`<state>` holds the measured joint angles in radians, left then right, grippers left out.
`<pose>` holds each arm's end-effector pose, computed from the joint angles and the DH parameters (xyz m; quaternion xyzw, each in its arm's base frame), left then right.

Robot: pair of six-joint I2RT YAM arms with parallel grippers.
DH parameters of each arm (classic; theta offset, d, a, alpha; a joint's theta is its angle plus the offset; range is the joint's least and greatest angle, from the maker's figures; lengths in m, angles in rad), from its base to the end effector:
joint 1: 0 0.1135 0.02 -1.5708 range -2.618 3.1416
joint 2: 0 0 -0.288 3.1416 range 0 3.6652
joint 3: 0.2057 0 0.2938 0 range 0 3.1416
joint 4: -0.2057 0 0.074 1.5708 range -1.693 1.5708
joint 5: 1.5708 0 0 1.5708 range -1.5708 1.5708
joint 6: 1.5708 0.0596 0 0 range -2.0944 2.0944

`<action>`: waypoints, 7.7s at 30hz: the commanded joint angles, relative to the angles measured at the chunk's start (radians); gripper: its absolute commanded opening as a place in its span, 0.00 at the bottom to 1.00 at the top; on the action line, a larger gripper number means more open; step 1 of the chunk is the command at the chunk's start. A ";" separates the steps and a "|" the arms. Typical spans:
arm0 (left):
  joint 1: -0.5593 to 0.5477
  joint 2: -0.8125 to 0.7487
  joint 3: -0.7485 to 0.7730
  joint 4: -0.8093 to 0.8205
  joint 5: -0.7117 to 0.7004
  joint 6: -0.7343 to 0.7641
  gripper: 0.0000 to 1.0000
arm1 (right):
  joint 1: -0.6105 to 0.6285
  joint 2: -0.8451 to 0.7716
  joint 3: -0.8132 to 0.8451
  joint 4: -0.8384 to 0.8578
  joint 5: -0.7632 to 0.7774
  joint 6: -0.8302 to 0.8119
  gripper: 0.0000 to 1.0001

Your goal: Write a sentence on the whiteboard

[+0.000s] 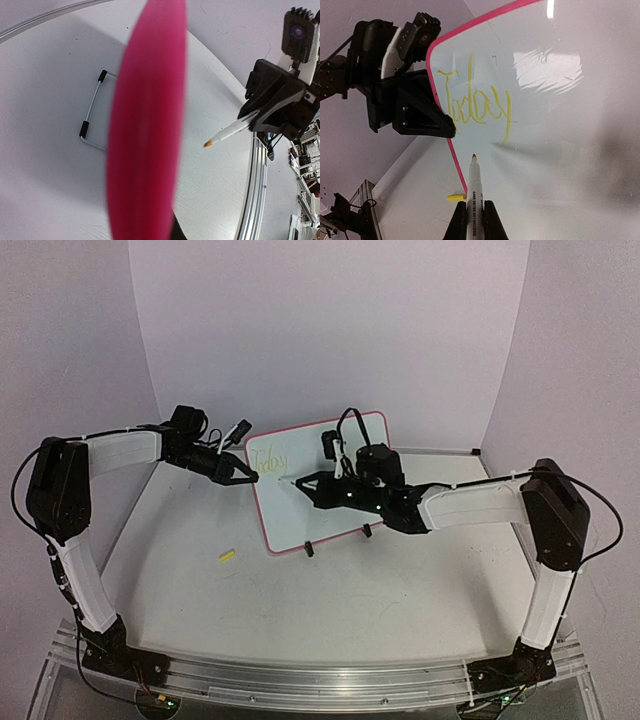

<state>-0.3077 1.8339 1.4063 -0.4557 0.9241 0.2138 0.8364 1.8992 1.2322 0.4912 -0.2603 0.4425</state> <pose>0.4156 -0.1820 0.2420 0.3624 0.7755 -0.4334 0.2816 0.3274 0.3855 0.2323 -0.2305 0.7290 0.4599 0.4517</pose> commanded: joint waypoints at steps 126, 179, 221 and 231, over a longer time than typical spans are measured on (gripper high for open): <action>-0.030 0.017 0.028 -0.051 -0.055 0.047 0.00 | -0.072 0.021 0.087 0.048 0.121 0.004 0.00; -0.032 0.007 0.028 -0.054 -0.058 0.049 0.00 | -0.072 -0.029 -0.025 -0.019 0.172 -0.015 0.00; -0.033 0.005 0.029 -0.058 -0.061 0.054 0.00 | -0.072 -0.206 -0.108 0.109 0.001 0.018 0.00; -0.041 -0.005 0.027 -0.061 -0.062 0.056 0.00 | -0.081 -0.303 -0.154 -0.009 0.023 -0.033 0.00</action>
<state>-0.3181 1.8339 1.4193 -0.4816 0.9127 0.2363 0.7678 1.6463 1.1103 0.5265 -0.2471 0.4418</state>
